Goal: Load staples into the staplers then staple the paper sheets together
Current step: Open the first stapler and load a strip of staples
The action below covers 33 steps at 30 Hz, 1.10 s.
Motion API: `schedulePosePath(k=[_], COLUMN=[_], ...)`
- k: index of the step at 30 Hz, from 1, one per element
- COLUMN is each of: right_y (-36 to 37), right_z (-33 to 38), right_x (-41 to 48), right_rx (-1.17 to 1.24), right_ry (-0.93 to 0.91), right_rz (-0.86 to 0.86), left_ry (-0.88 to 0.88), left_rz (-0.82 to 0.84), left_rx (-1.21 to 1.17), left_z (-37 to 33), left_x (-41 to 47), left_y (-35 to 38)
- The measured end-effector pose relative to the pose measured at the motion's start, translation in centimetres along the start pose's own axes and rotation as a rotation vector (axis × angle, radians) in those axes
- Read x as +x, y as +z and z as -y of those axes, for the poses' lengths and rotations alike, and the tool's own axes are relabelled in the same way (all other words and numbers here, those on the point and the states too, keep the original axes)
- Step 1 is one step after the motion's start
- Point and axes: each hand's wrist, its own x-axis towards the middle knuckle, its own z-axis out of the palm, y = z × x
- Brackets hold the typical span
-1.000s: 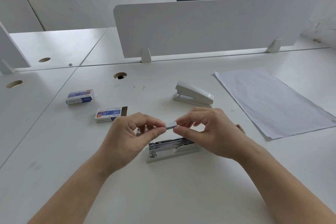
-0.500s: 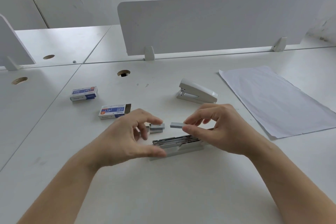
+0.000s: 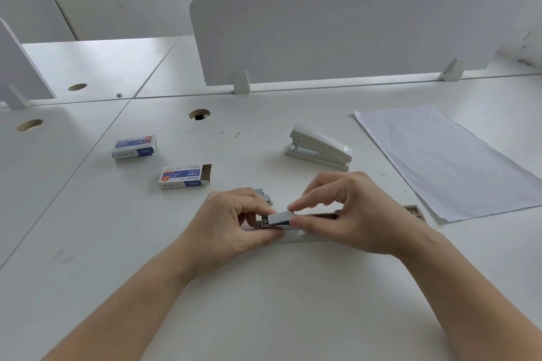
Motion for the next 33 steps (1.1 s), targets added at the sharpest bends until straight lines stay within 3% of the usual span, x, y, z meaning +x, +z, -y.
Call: schedulePosePath(k=[8, 19, 27, 31, 33], right_y=[-0.4, -0.5, -0.8, -0.2, 0.1], right_z=[0.3, -0.1, -0.3, -0.2, -0.1], right_x=[-0.2, -0.1, -0.1, 0.0, 0.0], right_rx=[-0.01, 0.008, -0.047, -0.039, -0.052], right_ry=[-0.045, 0.004, 0.086, 0.078, 0.072], right_rz=[-0.003, 0.005, 0.145, 0.147, 0.149], left_ry=[0.067, 0.032, 0.001, -0.085, -0.085], left_rz=[-0.066, -0.13, 0.004, -0.191, -0.285], left_rx=[-0.023, -0.078, 0.016, 0.001, 0.111], left_z=[0.0, 0.5, 0.7, 0.8, 1.2], left_x=[0.1, 0.2, 0.1, 0.3, 0.4], left_y=[0.5, 0.9, -0.5, -2.6, -3.1])
